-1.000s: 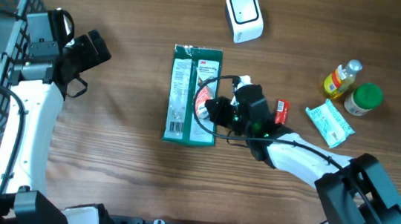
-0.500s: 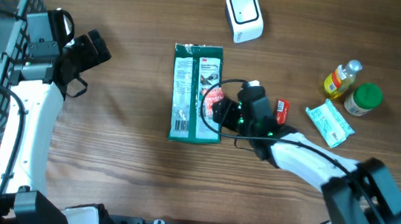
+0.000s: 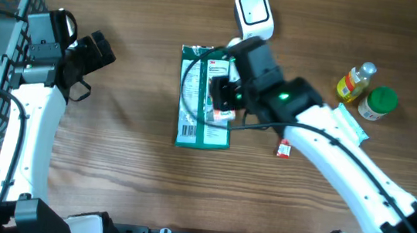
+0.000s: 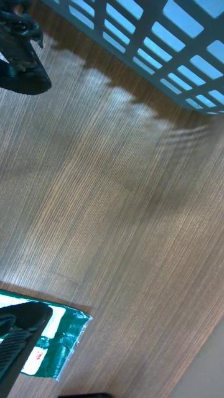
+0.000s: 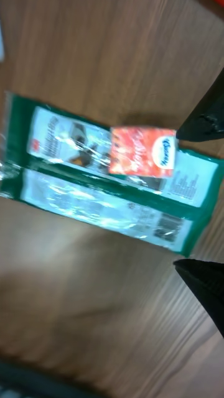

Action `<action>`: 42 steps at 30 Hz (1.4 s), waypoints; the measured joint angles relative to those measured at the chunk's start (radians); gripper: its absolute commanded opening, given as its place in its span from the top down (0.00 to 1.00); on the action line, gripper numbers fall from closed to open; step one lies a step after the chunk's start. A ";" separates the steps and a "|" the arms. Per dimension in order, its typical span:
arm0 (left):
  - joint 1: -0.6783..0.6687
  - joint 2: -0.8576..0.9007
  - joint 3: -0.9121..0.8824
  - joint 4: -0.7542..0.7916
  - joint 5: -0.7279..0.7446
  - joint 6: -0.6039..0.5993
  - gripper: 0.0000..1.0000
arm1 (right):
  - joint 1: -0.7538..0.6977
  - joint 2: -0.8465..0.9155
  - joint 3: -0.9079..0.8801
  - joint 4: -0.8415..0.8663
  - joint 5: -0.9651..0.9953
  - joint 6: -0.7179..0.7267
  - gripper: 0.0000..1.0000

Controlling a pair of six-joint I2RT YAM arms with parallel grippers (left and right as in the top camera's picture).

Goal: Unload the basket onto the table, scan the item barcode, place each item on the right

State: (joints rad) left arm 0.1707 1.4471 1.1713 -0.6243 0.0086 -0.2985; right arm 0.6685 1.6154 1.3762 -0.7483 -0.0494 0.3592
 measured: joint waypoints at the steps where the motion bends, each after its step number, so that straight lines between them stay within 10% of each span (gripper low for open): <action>1: 0.000 0.000 0.000 0.000 0.000 0.000 0.00 | 0.019 0.020 0.000 0.000 0.010 -0.012 0.34; 12: 0.000 0.000 0.000 0.000 0.000 0.000 0.00 | 0.046 0.083 0.000 -0.022 0.039 -0.026 0.33; 16: 0.000 0.000 0.000 0.000 0.000 0.000 0.00 | 0.046 0.083 0.000 -0.019 0.059 -0.029 0.00; 27: 0.000 0.000 0.000 0.000 0.000 0.000 0.00 | 0.063 0.083 0.000 0.005 0.112 0.010 0.14; 31: 0.000 0.000 0.000 0.000 0.000 0.000 0.00 | 0.083 0.102 0.000 0.006 0.160 0.030 0.00; 33: 0.000 0.000 0.000 0.000 0.000 0.000 0.00 | 0.084 0.128 0.000 0.016 0.163 0.036 0.04; 37: 0.000 0.000 0.000 0.000 0.000 0.000 0.00 | 0.084 0.177 -0.002 0.031 0.158 0.033 0.60; 42: 0.000 0.000 0.000 0.000 0.000 0.000 0.00 | 0.085 0.188 -0.002 0.031 0.174 0.036 0.51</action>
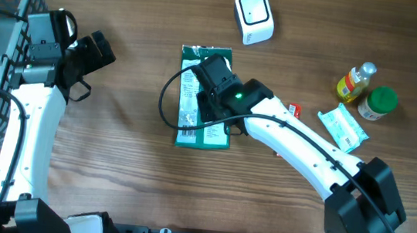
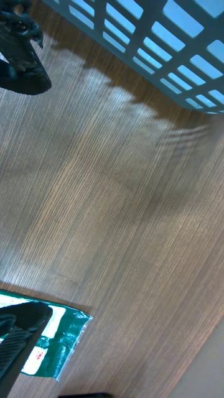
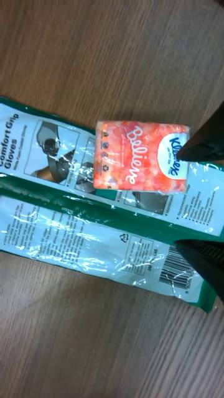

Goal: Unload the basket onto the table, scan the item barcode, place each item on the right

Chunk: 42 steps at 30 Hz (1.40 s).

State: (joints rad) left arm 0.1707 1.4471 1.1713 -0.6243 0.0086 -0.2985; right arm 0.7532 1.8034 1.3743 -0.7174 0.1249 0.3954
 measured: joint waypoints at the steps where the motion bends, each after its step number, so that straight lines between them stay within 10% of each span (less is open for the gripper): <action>1: 0.000 0.000 0.000 0.000 0.000 0.000 0.00 | 0.002 0.001 0.000 0.000 0.010 -0.003 0.50; 42: 0.000 0.000 0.000 0.000 0.000 0.000 0.00 | 0.085 0.209 0.014 0.072 0.315 -0.129 0.56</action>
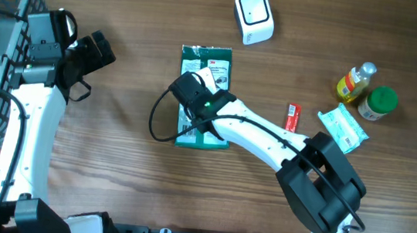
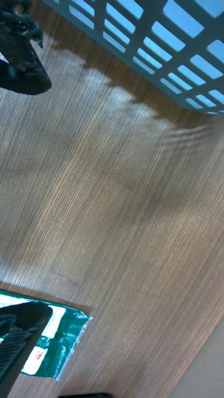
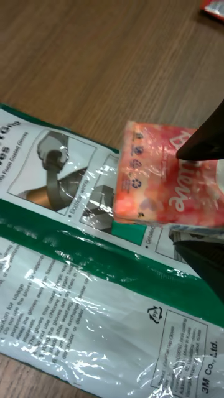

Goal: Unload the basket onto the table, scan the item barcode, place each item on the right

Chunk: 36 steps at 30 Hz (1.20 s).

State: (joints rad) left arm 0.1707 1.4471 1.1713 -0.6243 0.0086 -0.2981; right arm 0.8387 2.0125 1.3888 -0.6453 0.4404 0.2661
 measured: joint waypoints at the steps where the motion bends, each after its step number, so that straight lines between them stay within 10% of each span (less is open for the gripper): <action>1: 0.000 0.000 0.000 0.000 0.000 0.000 0.00 | 0.000 0.000 0.009 -0.008 0.002 -0.004 0.56; 36: 0.000 0.000 0.000 0.000 0.000 0.000 0.00 | -0.003 -0.002 0.012 -0.010 0.013 -0.026 0.42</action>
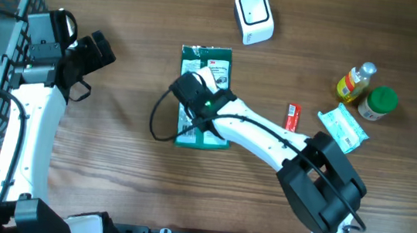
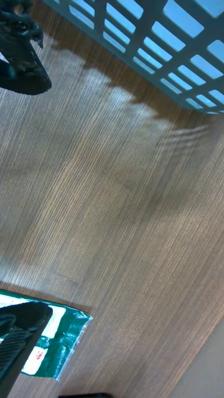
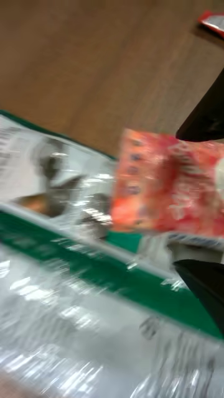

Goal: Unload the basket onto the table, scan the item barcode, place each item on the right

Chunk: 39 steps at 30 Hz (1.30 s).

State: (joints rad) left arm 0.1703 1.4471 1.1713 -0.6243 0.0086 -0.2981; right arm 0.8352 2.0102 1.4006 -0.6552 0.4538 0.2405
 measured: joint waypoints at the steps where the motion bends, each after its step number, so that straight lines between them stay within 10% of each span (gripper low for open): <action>1: 0.000 0.000 0.000 0.000 0.000 0.000 0.00 | 0.000 -0.002 0.026 -0.016 0.000 -0.005 0.45; 39: 0.000 0.000 0.000 0.000 0.000 0.000 0.00 | 0.001 0.021 -0.018 0.013 -0.005 0.088 0.75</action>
State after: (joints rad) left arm 0.1703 1.4471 1.1713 -0.6243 0.0086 -0.2981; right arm 0.8364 2.0315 1.3827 -0.6422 0.4492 0.3286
